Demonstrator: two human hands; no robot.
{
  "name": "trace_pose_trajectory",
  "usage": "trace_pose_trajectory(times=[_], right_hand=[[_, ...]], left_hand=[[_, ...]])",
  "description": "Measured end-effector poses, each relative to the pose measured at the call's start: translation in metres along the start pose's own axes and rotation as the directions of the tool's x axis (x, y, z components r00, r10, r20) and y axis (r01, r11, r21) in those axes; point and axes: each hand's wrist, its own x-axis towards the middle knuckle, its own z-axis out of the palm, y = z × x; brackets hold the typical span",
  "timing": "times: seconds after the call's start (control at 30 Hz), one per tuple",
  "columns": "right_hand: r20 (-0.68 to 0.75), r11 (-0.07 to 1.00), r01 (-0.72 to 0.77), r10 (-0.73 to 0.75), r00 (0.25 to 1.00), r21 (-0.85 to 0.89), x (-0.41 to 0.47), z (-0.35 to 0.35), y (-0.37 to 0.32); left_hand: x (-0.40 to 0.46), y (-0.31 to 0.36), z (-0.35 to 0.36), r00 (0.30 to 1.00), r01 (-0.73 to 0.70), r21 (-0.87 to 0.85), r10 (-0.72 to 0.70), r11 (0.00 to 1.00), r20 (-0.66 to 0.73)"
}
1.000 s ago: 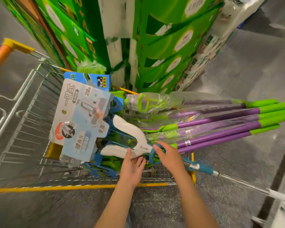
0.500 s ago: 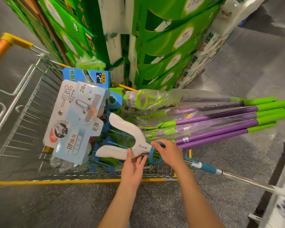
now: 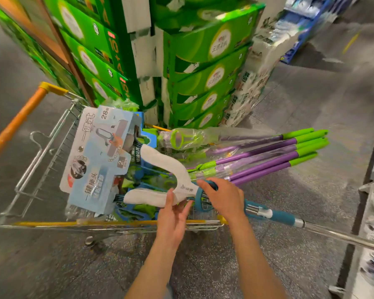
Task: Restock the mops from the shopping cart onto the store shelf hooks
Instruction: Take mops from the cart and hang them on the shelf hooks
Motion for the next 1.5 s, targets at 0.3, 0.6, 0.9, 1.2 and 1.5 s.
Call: trace_pose_trajectory(times=[0.3,0.6,0.9,1.2,1.5], right_hand=[[-0.204,0.944,-0.003,0.075,0.976,0.33,-0.106,-0.054,0.013],[-0.403,0.759,0.1,0.225,0.887,0.644,-0.194,-0.101,0.053],[-0.491,0.569,0.18,0.456,0.742,0.802,-0.273,-0.134,0.1],[-0.571,0.539,0.253,0.579,0.581,0.804,-0.346,-0.177,0.116],[-0.701,0.602,0.377,0.676,0.229,0.704,-0.419,-0.234,0.089]], left_hand=[[-0.091,-0.006,0.023,0.974,-0.183,0.129,0.161,0.975,0.161],[-0.188,-0.037,0.059,0.851,-0.346,0.259,0.186,0.902,0.49],[-0.254,-0.099,0.089,0.784,-0.31,0.325,0.048,0.894,0.619],[-0.299,-0.137,0.127,0.578,-0.416,0.432,-0.134,0.8,0.805],[-0.372,-0.15,0.156,0.166,-0.458,0.474,-0.452,0.752,0.877]])
